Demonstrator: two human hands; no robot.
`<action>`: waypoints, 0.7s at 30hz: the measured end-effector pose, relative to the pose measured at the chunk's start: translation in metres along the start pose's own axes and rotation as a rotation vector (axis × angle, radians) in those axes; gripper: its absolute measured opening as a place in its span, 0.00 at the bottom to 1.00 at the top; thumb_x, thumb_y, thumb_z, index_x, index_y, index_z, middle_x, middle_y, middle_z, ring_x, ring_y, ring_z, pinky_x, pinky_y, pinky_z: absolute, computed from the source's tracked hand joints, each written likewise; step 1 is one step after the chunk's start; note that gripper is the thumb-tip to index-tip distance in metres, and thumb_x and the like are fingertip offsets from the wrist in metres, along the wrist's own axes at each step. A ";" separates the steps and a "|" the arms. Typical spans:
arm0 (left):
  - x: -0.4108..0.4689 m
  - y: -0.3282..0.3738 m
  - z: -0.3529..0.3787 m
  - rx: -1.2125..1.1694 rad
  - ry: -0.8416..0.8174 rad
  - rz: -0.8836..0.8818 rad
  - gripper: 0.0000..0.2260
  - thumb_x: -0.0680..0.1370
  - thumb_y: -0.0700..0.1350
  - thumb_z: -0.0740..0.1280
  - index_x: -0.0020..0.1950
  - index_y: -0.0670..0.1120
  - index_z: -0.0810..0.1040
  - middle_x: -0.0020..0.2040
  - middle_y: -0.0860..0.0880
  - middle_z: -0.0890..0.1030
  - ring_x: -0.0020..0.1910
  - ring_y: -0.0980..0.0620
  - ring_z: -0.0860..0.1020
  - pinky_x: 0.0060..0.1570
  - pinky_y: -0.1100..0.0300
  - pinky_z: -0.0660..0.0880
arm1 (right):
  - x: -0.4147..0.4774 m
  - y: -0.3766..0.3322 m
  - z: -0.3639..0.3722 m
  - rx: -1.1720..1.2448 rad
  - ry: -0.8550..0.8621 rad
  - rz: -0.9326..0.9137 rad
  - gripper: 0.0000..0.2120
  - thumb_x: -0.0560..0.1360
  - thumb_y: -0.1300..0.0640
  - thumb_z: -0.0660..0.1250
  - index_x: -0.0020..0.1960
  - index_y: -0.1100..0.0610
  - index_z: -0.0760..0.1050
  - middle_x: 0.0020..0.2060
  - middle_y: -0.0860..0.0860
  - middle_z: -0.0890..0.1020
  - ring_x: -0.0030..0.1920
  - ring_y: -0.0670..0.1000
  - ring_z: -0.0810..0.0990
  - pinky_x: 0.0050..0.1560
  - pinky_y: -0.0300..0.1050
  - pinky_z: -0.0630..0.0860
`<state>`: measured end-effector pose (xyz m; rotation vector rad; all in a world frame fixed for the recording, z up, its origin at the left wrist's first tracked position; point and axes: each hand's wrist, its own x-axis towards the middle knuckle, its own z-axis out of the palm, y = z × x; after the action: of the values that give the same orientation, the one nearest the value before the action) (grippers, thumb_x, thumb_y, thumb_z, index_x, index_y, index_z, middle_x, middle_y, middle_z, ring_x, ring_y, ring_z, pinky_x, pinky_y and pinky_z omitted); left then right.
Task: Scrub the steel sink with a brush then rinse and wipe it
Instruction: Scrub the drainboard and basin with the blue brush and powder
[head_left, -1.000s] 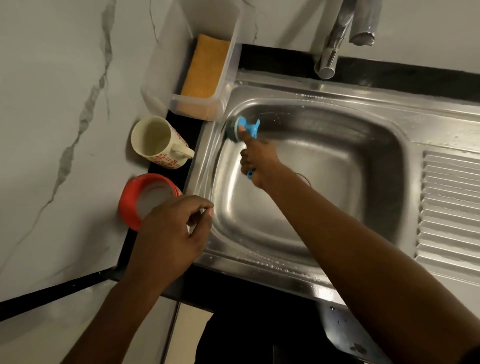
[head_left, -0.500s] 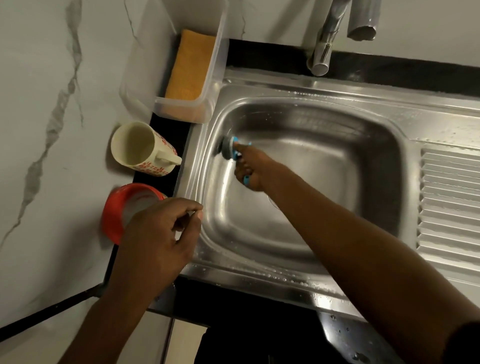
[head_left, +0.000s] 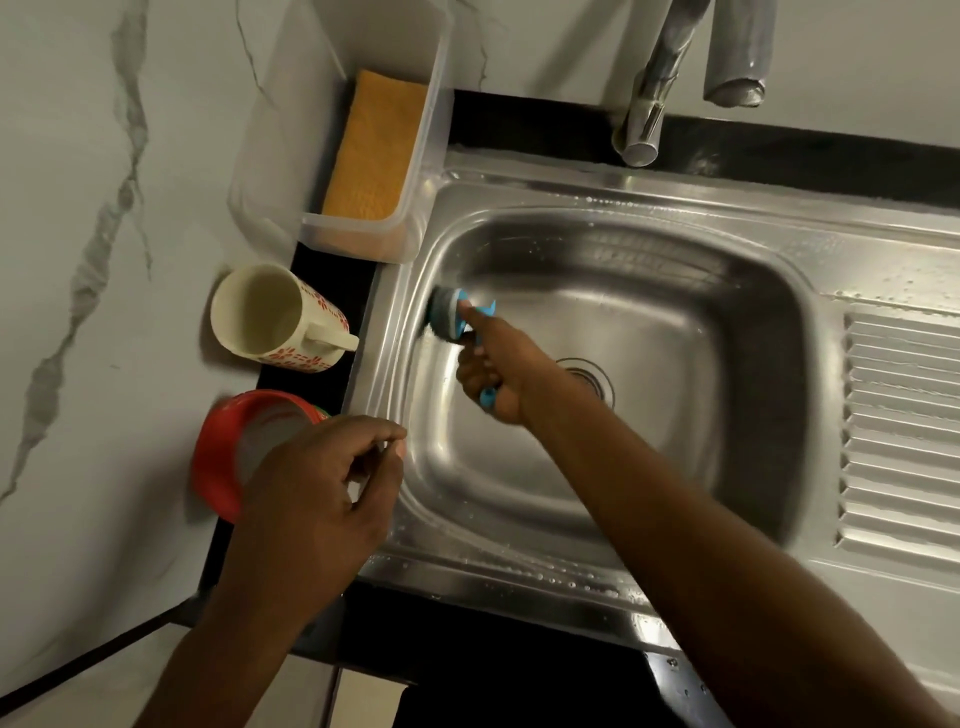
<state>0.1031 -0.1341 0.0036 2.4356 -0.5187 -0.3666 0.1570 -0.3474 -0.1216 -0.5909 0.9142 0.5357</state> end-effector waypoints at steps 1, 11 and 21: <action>0.000 -0.001 0.002 -0.002 -0.007 0.000 0.05 0.80 0.44 0.72 0.54 0.49 0.86 0.43 0.61 0.82 0.47 0.58 0.81 0.47 0.71 0.76 | 0.000 0.008 -0.001 -0.004 -0.002 -0.014 0.24 0.81 0.43 0.69 0.66 0.62 0.75 0.28 0.48 0.65 0.23 0.42 0.60 0.20 0.33 0.61; 0.006 -0.002 0.002 0.011 -0.002 0.005 0.07 0.80 0.47 0.70 0.55 0.49 0.86 0.44 0.59 0.83 0.46 0.58 0.81 0.47 0.72 0.75 | 0.033 -0.020 0.001 0.079 0.085 -0.023 0.20 0.81 0.43 0.68 0.57 0.60 0.73 0.26 0.47 0.65 0.21 0.42 0.60 0.19 0.33 0.60; 0.008 0.001 0.005 -0.011 0.014 0.049 0.06 0.82 0.48 0.70 0.55 0.49 0.86 0.43 0.59 0.84 0.43 0.57 0.83 0.44 0.64 0.79 | 0.039 -0.021 -0.002 -0.002 0.116 0.003 0.21 0.80 0.41 0.68 0.56 0.60 0.74 0.26 0.48 0.67 0.21 0.42 0.61 0.19 0.35 0.62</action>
<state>0.1078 -0.1406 -0.0011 2.4090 -0.5675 -0.3313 0.1895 -0.3573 -0.1505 -0.6273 1.0244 0.5089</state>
